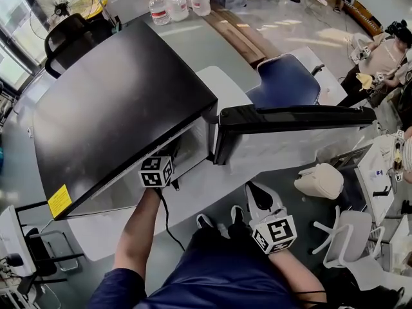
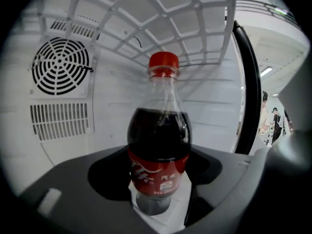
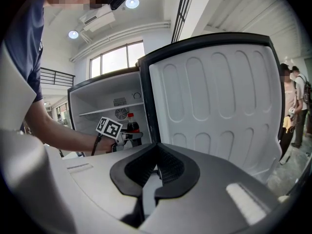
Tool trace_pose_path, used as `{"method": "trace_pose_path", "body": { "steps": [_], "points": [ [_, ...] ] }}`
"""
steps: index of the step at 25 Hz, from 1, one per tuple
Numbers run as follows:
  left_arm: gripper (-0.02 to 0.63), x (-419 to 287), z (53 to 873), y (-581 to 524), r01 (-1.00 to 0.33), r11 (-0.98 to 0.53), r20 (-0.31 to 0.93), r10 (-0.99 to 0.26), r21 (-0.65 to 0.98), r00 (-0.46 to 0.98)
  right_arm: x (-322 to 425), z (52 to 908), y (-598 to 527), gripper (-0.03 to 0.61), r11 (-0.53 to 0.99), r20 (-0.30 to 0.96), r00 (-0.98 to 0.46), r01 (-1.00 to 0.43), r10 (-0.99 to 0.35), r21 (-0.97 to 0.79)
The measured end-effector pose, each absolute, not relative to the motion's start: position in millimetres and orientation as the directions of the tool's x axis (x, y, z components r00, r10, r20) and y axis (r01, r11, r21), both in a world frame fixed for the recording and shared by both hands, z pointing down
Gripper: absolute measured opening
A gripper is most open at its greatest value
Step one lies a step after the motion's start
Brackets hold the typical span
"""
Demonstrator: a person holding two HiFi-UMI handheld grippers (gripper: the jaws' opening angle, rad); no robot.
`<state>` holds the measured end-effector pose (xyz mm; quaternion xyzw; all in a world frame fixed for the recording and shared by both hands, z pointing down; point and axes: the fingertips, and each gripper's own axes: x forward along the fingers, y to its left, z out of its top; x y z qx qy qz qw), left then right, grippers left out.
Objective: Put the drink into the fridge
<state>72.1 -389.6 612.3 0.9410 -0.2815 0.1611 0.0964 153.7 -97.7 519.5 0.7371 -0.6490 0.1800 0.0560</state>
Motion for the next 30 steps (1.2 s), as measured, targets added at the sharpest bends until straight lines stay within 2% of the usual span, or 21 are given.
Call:
{"method": "trace_pose_path", "body": {
  "steps": [11,30],
  "points": [
    [0.321,72.2,614.3,-397.1,-0.592,-0.798,0.342,-0.527,0.117,0.778,148.3,526.0,-101.3,0.006,-0.114,0.359,0.045,-0.978,-0.932,-0.173],
    [0.324,70.0,615.2,-389.8,-0.618,-0.786,0.372,-0.566,0.026,0.736,148.9,527.9,-104.8,0.006,-0.053,0.336,-0.021,-0.976,-0.942,-0.211]
  ]
}}
